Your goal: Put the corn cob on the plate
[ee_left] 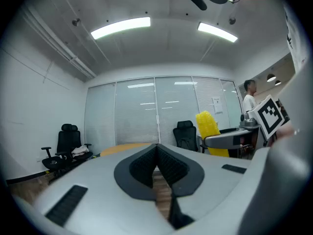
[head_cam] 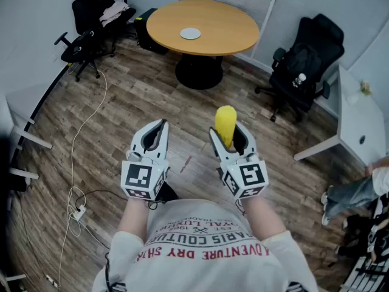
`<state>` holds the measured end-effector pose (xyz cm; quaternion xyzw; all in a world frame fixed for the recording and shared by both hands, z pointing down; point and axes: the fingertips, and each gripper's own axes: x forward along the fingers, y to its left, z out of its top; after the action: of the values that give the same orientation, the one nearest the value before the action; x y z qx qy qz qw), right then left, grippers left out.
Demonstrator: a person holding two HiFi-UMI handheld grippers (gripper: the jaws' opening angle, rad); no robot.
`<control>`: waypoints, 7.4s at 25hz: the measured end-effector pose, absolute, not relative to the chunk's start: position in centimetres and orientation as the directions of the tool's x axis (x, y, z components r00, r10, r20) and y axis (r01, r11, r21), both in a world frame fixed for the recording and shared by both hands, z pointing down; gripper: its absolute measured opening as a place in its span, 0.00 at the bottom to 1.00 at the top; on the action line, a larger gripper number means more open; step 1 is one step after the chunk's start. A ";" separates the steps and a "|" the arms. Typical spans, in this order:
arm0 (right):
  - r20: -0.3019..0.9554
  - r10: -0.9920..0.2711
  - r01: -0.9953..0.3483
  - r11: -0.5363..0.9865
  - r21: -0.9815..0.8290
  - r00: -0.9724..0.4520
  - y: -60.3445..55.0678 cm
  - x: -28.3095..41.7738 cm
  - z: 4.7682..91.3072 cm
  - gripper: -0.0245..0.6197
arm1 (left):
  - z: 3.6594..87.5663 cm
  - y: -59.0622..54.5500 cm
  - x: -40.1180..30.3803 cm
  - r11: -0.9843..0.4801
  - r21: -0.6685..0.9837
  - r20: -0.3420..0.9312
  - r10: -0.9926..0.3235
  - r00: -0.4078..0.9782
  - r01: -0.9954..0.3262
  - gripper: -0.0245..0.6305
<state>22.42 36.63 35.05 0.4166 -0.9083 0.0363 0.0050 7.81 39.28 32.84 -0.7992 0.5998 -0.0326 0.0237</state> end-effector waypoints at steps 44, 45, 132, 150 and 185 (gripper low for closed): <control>0.165 -0.786 -0.803 0.581 -0.135 -0.596 16.6 3.2 38.2 0.45 | 35.3 18.7 -12.9 -0.334 0.022 0.067 -0.940 0.335 -0.942 0.09; 0.168 -0.782 -0.800 0.585 -0.137 -0.600 15.7 3.1 38.4 0.45 | 35.6 18.0 -13.1 -0.327 0.027 0.073 -0.942 0.328 -0.945 0.09; 0.862 -0.441 -0.963 0.209 -0.171 -0.249 -45.9 -2.4 72.0 0.45 | 55.7 -49.0 -17.8 -0.647 0.201 0.323 -0.666 0.673 -0.736 0.09; 0.491 -0.859 -0.989 0.133 -0.058 -0.144 -48.1 2.2 54.8 0.09 | 50.5 -49.2 -13.9 -0.712 0.136 0.253 -0.647 0.719 -0.689 0.09; 0.093 -0.957 -0.961 0.276 0.000 -0.275 -47.6 1.2 41.1 0.08 | 41.0 -52.3 -12.4 -0.734 0.024 0.094 -0.675 0.732 -0.679 0.09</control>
<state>1.24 -47.60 41.07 0.6009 -0.7980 0.0280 0.0374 -12.39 -52.29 40.97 -0.9302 0.3639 -0.0394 -0.0282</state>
